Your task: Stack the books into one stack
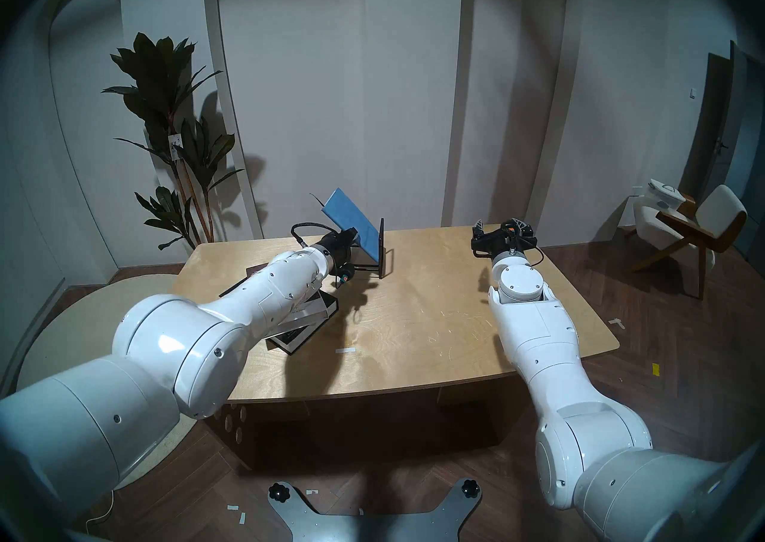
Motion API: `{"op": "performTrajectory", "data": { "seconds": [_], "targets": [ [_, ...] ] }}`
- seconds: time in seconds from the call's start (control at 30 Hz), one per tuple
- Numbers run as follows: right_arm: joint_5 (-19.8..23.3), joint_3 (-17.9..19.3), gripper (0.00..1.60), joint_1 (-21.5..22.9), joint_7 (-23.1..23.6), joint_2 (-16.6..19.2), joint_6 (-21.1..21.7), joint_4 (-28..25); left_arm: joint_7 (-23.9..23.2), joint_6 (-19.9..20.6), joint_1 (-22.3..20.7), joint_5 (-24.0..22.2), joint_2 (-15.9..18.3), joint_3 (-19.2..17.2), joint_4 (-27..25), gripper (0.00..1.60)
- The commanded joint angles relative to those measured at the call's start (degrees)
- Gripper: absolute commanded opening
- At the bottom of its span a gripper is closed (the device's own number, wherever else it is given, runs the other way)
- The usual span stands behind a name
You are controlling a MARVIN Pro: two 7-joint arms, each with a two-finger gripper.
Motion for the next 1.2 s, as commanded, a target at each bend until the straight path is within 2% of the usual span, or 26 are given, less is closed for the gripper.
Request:
{"op": "performTrajectory", "data": {
  "seconds": [0.0,0.3,0.6,0.93,1.17],
  "targets": [
    [0.2,0.3,1.6,2.0,0.0,0.1,-1.2,-0.2,5.7,1.0,-3.5,-1.0,1.5,-1.1,-3.6,0.0],
    [0.3,0.7,1.6,3.6,0.1,0.5,-1.5,1.7,12.8,1.8,-2.8,-1.7,4.9,-2.2,-5.4,0.0],
    [0.0,0.3,1.6,5.4,0.1,-0.3,-1.9,4.5,21.0,2.6,1.6,-5.2,10.1,-6.2,-8.5,0.0],
    [0.1,-0.1,1.6,6.4,0.2,-0.8,-1.8,6.5,29.1,0.2,6.4,-5.1,16.1,-6.7,-11.7,0.0],
    [0.2,-0.2,1.6,6.4,0.3,-1.0,-1.5,7.4,32.9,-0.5,3.4,-5.4,20.9,-8.1,-15.1,0.0]
  ]
}}
